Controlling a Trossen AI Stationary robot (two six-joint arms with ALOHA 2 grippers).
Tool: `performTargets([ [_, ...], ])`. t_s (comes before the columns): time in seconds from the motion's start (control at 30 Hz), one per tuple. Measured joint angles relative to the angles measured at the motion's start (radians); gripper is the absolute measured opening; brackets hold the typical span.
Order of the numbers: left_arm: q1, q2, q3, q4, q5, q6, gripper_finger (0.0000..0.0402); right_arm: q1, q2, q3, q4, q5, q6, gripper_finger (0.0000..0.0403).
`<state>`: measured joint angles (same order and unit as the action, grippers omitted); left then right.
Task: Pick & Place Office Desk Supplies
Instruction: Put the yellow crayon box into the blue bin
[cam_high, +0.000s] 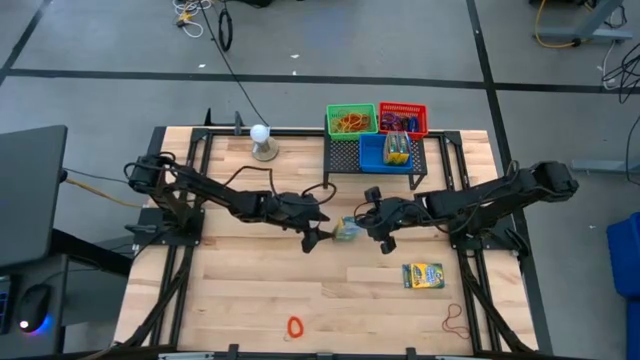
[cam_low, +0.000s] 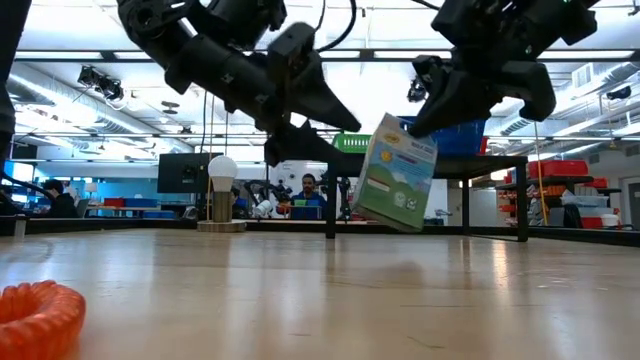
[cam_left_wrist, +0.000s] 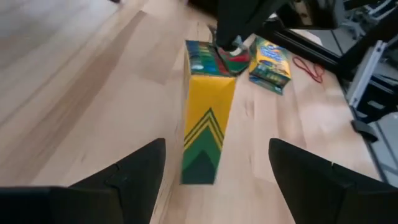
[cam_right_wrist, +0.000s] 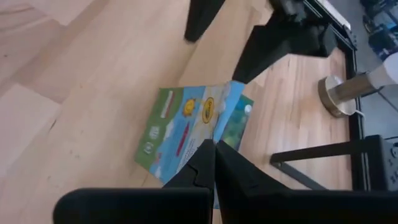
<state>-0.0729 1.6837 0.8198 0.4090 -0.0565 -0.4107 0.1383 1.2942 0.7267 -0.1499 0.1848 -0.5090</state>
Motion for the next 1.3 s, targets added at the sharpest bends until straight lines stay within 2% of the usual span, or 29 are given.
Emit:
performTargets([
  [0.37,-0.006,0.099,0.053,0.003,-0.08,-0.072,0.0294,0.0,0.0,0.01,0.0,0.004,-0.006,0.0004],
  [0.63,-0.006,0.134,0.111,0.03,-0.07,-0.053,0.0289,0.0,0.0,0.01,0.027,0.004,-0.005,0.0004],
  [0.77,-0.007,0.134,0.122,0.03,-0.055,-0.014,0.0252,0.0,0.0,0.01,0.036,0.005,-0.004,0.0004],
  [0.97,-0.009,0.134,0.122,0.005,-0.034,0.006,0.0146,0.009,0.001,0.01,0.044,0.018,-0.003,0.0005],
  [1.07,-0.013,0.134,0.122,-0.001,-0.055,0.034,0.0101,0.019,0.001,0.01,0.056,0.027,0.008,0.0012],
  [1.17,-0.015,0.127,0.121,-0.007,-0.077,0.057,0.0096,0.035,0.001,0.009,0.086,0.073,0.082,0.0034],
  [1.3,-0.023,0.103,0.12,-0.043,-0.187,0.108,0.0096,0.059,-0.027,0.009,0.08,0.144,0.263,0.0079],
])
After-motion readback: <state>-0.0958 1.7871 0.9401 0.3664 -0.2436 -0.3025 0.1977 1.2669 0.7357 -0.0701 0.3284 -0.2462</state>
